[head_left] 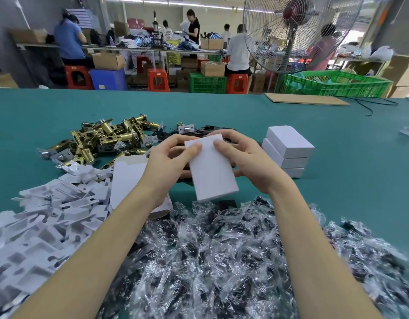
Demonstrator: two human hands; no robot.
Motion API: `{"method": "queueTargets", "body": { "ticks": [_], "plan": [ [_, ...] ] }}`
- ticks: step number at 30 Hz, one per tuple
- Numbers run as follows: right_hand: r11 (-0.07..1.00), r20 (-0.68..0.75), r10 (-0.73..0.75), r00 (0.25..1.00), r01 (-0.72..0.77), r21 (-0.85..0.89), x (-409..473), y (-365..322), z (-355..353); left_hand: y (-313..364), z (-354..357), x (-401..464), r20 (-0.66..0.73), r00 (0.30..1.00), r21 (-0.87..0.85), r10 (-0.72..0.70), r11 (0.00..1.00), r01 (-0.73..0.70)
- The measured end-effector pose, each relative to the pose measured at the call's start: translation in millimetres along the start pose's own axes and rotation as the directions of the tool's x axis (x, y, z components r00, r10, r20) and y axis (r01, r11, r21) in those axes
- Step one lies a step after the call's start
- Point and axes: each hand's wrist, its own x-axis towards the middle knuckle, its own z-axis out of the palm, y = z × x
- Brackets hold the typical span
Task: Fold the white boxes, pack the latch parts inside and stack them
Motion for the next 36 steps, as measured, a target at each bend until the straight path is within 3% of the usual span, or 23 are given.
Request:
{"method": "queueTargets", "body": {
  "ticks": [3, 5, 8, 11, 13, 21, 23, 26, 29, 33, 36],
  "plan": [
    [0.998, -0.087, 0.048, 0.995, -0.044, 0.053, 2.7, 3.8, 2.1, 1.7, 4.6, 0.7, 0.031, 0.992, -0.057, -0.121, 0.991, 0.122],
    [0.991, -0.129, 0.096, 0.987, -0.083, 0.102, 4.0, 6.0, 0.4, 3.3, 3.4, 0.5, 0.147, 0.980, -0.018, -0.136, 0.990, 0.140],
    [0.969, -0.177, 0.193, 0.965, -0.159, 0.190, 3.8, 5.7, -4.7, 5.0, -2.8, -4.0, 0.338, 0.936, 0.132, -0.097, 0.990, 0.055],
    [0.948, -0.164, 0.271, 0.949, -0.233, 0.216, 1.0, 4.8, -11.9, 4.3, 0.0, -8.4, 0.416, 0.908, 0.368, -0.050, 0.922, -0.118],
    [0.941, -0.136, 0.295, 0.946, -0.263, 0.211, 0.6, 4.5, -13.9, 4.3, 3.6, -10.3, 0.388, 0.922, 0.437, -0.006, 0.882, -0.178],
    [0.939, -0.138, 0.288, 0.947, -0.252, 0.233, 2.3, 3.4, -11.2, 2.8, 7.5, -10.4, 0.242, 0.970, 0.412, 0.036, 0.901, -0.136],
    [0.946, -0.084, 0.265, 0.961, -0.242, 0.218, 0.5, -1.4, -13.3, -1.4, 10.3, -9.1, 0.162, 0.984, 0.384, 0.069, 0.914, -0.128],
    [0.966, 0.057, 0.251, 0.966, -0.246, -0.081, -3.1, -9.7, -13.4, -8.9, 12.0, -8.1, 0.050, 0.997, 0.342, 0.065, 0.937, -0.078],
    [0.921, 0.016, 0.233, 0.972, -0.216, -0.324, -1.7, -15.4, -2.4, -14.4, 14.3, -8.8, 0.039, 0.995, 0.354, 0.092, 0.930, -0.100],
    [0.889, -0.091, 0.111, 0.990, -0.140, -0.437, 1.2, -10.9, 0.2, -14.2, 15.5, -10.2, 0.072, 0.988, 0.323, 0.139, 0.934, -0.155],
    [0.913, -0.132, 0.053, 0.990, -0.101, -0.395, 0.5, -7.2, -6.9, -11.1, 14.1, -8.7, 0.101, 0.985, 0.219, 0.140, 0.963, -0.160]
  ]
}}
